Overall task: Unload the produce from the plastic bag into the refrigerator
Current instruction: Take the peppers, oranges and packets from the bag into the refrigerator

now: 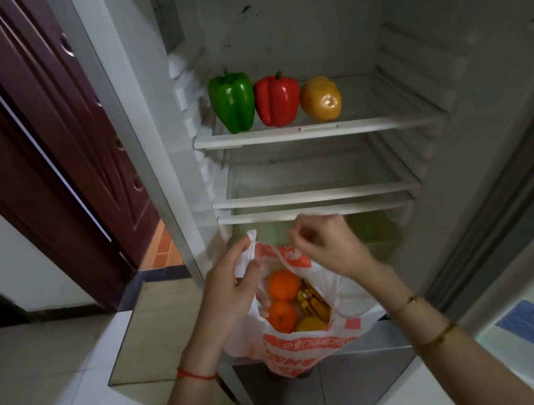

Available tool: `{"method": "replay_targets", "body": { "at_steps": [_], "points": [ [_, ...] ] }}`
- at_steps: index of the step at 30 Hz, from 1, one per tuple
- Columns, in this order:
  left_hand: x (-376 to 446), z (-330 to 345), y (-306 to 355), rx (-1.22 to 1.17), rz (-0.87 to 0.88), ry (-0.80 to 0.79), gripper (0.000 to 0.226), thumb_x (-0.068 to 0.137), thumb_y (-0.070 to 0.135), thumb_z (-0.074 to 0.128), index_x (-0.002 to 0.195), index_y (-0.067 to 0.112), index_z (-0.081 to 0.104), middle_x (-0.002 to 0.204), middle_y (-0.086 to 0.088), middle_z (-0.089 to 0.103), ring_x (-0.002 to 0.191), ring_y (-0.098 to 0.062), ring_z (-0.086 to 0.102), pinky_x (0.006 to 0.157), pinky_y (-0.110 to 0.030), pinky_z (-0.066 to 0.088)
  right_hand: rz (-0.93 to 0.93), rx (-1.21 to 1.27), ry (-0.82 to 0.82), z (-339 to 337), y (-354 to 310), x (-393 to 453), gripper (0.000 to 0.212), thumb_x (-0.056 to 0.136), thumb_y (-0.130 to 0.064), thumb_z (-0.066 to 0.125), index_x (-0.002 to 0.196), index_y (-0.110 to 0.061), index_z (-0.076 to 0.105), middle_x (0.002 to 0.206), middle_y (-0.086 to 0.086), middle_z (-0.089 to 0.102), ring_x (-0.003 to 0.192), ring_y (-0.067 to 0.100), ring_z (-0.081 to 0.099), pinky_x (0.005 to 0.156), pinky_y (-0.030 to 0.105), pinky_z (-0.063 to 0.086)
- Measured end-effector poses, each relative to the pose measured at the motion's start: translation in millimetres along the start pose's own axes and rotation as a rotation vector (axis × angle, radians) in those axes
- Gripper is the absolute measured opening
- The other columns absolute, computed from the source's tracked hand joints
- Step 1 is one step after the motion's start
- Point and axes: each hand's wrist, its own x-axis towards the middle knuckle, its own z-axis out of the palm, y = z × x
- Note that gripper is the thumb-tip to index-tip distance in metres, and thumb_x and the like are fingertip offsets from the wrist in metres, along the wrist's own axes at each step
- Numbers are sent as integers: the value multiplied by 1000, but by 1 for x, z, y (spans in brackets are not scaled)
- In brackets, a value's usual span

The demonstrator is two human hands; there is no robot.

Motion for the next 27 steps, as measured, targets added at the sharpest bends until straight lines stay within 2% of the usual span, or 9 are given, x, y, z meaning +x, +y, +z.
{"method": "replay_targets", "body": {
  "at_steps": [2, 4, 6, 8, 13, 15, 20, 22, 27],
  "points": [
    [-4, -1, -1, 1, 2, -10, 46, 98, 21, 52, 142, 30, 43, 135, 13, 53, 103, 17, 56, 82, -4, 45, 68, -18, -241, 38, 18, -22, 9, 94, -24, 59, 87, -25, 64, 76, -11, 65, 61, 1, 62, 58, 18, 52],
    [-10, -1, -4, -27, 10, -17, 45, 98, 21, 53, 139, 36, 45, 122, 4, 65, 95, -4, 69, 81, -19, 55, 152, -43, -433, 69, 36, -39, 8, 91, -31, 58, 99, -31, 61, 94, -6, 68, 80, 9, 65, 71, 26, 56],
    [-17, 0, -7, -58, -5, -40, 43, 98, 21, 54, 133, 45, 46, 94, -2, 70, 84, -24, 73, 79, -38, 60, 212, -124, -576, 94, 49, -49, 31, 88, -30, 62, 119, -23, 59, 115, 2, 65, 101, 20, 63, 83, 28, 51],
    [-23, -1, -10, -55, -10, -42, 45, 97, 20, 55, 127, 54, 46, 89, 2, 67, 87, -25, 71, 81, -36, 59, 246, -237, -661, 114, 55, -53, 50, 86, -32, 66, 132, -19, 50, 129, 7, 57, 116, 26, 57, 95, 34, 48],
    [-32, -2, -13, -52, 9, -27, 43, 97, 14, 56, 137, 29, 50, 114, -15, 70, 79, -27, 70, 63, -9, 48, 208, -464, -786, 144, 54, -56, 73, 92, -36, 59, 152, -21, 22, 155, 9, 30, 139, 33, 36, 112, 45, 33],
    [-36, -3, -11, -45, 10, -14, 43, 96, 9, 56, 137, 20, 51, 114, -21, 69, 89, -37, 63, 54, -12, 48, 138, -553, -829, 151, 55, -59, 72, 94, -33, 58, 153, -22, 19, 158, 8, 24, 144, 34, 27, 114, 49, 31],
    [-41, -5, -16, -48, -2, -15, 43, 97, 12, 55, 139, 21, 49, 110, -24, 69, 94, -38, 67, 64, -15, 51, 16, -669, -837, 163, 63, -69, 64, 94, -32, 58, 149, -21, 27, 156, 9, 29, 145, 36, 23, 116, 50, 27],
    [-41, -5, -19, -48, -8, -21, 44, 97, 15, 54, 140, 23, 48, 115, -17, 69, 96, -31, 69, 75, -19, 53, -8, -682, -804, 165, 64, -71, 62, 95, -31, 55, 150, -21, 27, 156, 9, 29, 145, 35, 23, 117, 48, 24],
    [-38, -4, -17, -47, 3, -3, 43, 97, 13, 55, 136, 31, 49, 110, -16, 70, 73, -7, 64, 63, -13, 51, 129, -505, -711, 162, 64, -68, 79, 88, -37, 65, 151, -18, 20, 157, 7, 27, 145, 31, 24, 118, 44, 23]
  ]
}}
